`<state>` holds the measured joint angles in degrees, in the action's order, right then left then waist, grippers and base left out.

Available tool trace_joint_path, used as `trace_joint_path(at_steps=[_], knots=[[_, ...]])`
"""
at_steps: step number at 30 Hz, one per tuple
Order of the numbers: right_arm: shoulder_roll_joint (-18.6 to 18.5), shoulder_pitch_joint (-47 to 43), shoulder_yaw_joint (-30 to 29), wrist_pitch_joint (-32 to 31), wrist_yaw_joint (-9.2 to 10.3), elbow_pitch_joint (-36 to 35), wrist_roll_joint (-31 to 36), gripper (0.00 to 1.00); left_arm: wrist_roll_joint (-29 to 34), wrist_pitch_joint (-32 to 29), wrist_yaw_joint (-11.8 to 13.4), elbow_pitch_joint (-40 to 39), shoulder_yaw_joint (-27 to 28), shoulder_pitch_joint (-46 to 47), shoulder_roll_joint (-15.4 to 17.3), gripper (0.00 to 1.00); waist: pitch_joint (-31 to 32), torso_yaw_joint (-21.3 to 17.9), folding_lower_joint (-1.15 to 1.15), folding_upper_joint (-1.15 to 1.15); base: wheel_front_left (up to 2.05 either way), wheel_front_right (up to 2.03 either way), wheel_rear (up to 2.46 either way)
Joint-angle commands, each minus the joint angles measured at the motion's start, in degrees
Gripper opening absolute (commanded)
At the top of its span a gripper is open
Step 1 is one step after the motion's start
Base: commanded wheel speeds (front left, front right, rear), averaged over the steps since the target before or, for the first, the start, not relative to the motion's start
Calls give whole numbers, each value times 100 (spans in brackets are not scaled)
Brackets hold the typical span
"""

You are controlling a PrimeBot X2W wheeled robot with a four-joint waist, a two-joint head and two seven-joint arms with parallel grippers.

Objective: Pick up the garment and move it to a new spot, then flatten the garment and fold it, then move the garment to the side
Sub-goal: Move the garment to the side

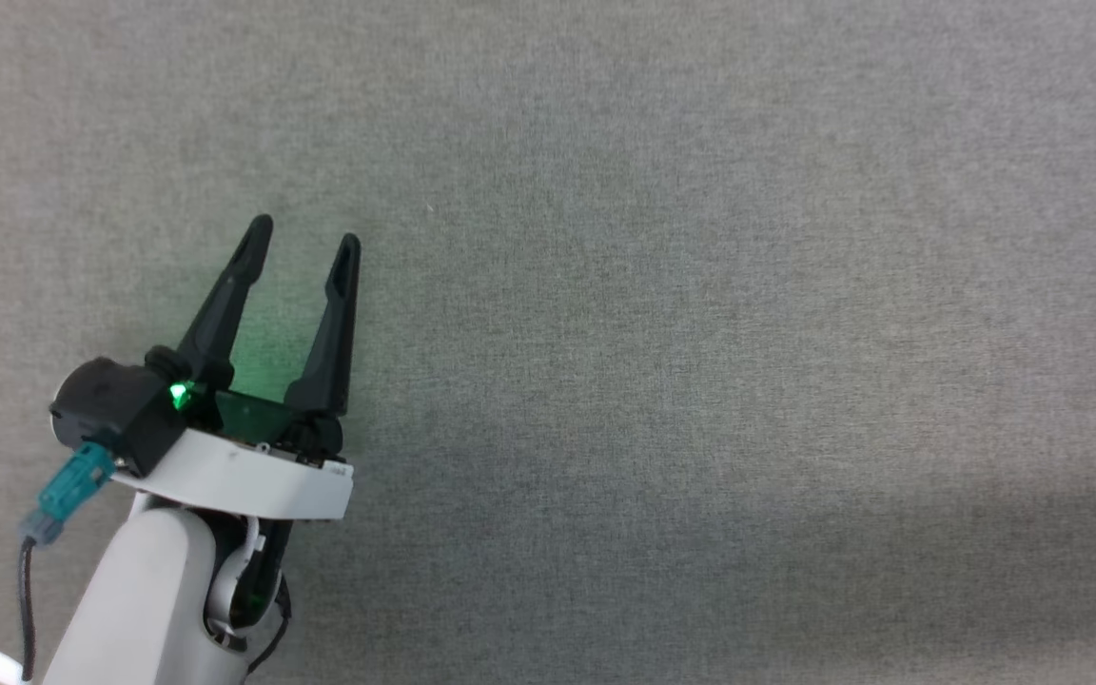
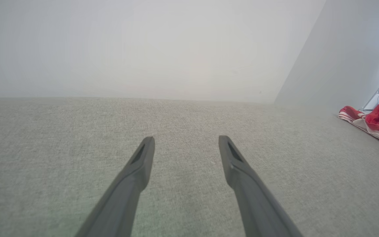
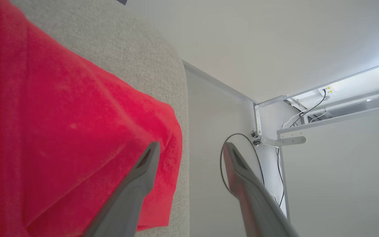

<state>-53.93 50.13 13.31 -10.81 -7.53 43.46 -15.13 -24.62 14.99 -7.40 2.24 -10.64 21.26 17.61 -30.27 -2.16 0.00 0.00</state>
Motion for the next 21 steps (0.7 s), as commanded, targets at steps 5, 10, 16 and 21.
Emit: trace_joint_path(at_steps=[5,10,16,21], knots=[[152,206,155,368,9,264,-121,100,-40,19,-15,66,48,-149,-31,100,419,-12,0,0,0,0,0],[363,133,322,754,9,364,-379,100,-52,19,-15,110,116,-325,-58,100,787,-24,0,0,0,0,0],[720,-133,534,1283,9,280,-596,100,-36,19,-15,165,240,-597,-87,100,1242,-22,0,0,0,0,0],[1137,-443,560,1765,9,94,-634,100,-26,19,-15,197,411,-859,-96,100,1611,-32,0,0,0,0,0]])
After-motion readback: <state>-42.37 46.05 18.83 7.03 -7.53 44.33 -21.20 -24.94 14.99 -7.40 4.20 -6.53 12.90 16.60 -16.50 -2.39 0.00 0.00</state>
